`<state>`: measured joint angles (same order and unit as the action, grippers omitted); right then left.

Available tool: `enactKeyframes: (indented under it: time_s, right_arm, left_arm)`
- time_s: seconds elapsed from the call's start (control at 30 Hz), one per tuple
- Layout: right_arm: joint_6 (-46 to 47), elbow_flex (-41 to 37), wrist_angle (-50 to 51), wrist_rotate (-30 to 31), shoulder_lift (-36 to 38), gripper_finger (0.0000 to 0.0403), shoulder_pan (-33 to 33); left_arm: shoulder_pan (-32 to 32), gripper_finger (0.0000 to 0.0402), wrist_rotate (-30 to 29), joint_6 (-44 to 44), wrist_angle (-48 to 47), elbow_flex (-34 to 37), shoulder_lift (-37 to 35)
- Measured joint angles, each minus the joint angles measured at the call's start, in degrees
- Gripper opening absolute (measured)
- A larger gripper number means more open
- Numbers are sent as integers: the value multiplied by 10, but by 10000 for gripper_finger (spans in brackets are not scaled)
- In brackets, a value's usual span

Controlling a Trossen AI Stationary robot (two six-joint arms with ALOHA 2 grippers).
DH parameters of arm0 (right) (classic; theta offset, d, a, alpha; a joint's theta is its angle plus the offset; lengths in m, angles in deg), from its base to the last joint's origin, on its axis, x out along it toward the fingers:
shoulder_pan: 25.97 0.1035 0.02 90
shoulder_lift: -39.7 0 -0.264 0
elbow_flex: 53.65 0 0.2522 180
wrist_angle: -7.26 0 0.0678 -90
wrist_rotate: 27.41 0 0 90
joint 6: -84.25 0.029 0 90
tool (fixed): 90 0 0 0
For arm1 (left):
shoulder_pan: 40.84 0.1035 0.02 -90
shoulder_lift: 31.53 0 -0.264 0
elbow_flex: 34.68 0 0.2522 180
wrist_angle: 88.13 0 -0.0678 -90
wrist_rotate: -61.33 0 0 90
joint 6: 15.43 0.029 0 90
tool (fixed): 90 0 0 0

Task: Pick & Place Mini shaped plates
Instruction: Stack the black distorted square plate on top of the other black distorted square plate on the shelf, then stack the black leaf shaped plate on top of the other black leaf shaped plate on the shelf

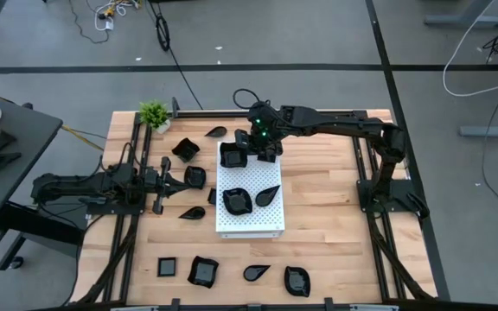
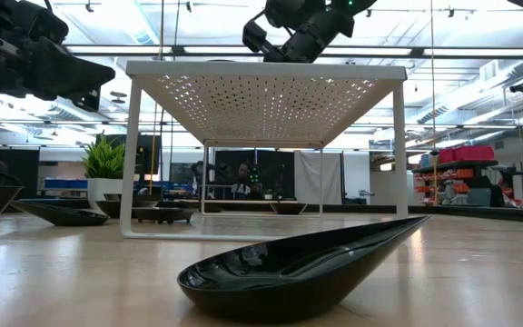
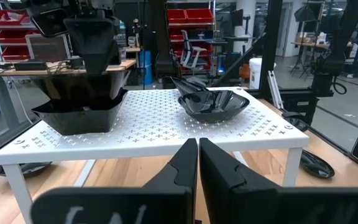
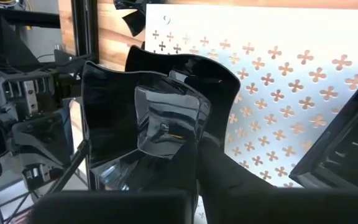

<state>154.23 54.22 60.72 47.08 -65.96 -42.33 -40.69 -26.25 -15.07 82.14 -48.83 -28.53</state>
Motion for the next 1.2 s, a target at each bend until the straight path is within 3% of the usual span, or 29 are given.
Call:
enactKeyframes:
  time_s: [0.8,1.07,1.2]
  right_arm:
    - [2,0,6,-17,1,111,-8]
    - [-26,0,-5,-30,32,111,3]
    - [-87,0,-3,-30,47,105,18]
  left_arm:
    - [0,21,0,0,0,0,0]
    - [0,21,0,0,0,0,0]
    - [0,21,0,0,0,0,0]
